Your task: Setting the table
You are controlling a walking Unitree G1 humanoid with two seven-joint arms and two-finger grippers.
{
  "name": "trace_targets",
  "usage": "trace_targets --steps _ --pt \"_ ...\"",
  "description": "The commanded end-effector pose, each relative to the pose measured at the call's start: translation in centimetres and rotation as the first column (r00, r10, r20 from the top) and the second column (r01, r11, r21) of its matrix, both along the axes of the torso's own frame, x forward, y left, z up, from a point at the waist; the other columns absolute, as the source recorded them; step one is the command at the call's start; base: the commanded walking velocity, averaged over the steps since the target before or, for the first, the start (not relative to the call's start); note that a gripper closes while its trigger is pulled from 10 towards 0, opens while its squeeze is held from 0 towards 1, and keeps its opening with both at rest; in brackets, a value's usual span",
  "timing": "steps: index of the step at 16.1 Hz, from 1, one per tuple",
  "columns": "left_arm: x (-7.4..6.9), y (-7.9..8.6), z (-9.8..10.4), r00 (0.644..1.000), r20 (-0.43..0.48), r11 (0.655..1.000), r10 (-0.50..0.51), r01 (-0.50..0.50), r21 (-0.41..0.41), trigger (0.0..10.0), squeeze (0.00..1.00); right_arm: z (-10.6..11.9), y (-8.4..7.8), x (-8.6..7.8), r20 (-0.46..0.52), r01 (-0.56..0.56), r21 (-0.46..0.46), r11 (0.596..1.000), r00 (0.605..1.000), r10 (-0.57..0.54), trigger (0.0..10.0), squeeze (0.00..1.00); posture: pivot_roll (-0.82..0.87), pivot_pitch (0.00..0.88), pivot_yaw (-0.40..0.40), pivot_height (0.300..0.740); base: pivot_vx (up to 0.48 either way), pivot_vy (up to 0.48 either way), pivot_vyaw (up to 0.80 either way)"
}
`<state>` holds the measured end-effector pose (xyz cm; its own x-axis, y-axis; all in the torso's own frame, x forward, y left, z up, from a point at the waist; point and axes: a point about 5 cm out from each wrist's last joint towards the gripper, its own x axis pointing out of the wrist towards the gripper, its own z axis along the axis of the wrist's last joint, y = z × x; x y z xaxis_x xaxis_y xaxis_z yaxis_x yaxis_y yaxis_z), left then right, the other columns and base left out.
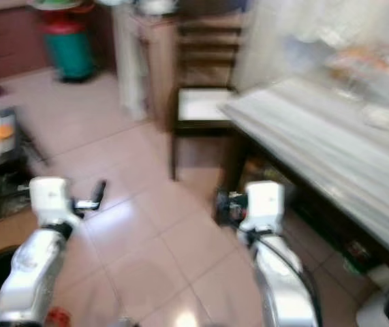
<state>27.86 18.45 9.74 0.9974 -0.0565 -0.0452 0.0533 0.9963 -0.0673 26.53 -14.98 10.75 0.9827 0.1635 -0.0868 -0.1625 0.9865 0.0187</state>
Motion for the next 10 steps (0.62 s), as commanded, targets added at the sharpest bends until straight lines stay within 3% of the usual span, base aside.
trace_targets --steps 1,4,7,10 --pt "0.07 -0.87 0.10 1.000 0.002 1.000 -0.027 0.027 -0.006 10.0 0.00 0.15 -0.97 -0.01 0.005 0.024 -0.018 1.000 1.000 -0.024 10.0 0.00 -0.20 0.124 0.008 0.740 0.262 0.000 -0.80" --pt "0.03 -0.85 -0.09 1.000 -0.014 0.999 -0.025 0.025 0.021 10.0 0.00 0.28 -0.87 0.06 0.011 0.021 -0.015 1.000 1.000 -0.021 10.0 0.00 -0.19 0.123 0.006 0.740 0.000 0.000 -0.80" --pt "0.08 -1.12 0.00 1.000 -0.017 0.995 -0.019 0.020 0.102 10.0 0.00 0.84 -0.73 -0.01 0.035 0.021 -0.009 1.000 0.999 -0.020 10.0 0.00 -0.19 0.121 0.007 0.740 0.000 0.000 0.00" --pt "0.15 -1.18 0.12 1.000 -0.014 0.994 -0.014 0.016 0.105 10.0 0.00 0.96 -0.73 0.00 0.039 0.024 -0.007 1.000 0.999 -0.024 10.0 0.00 -0.19 0.123 0.009 0.740 0.000 0.000 0.00"
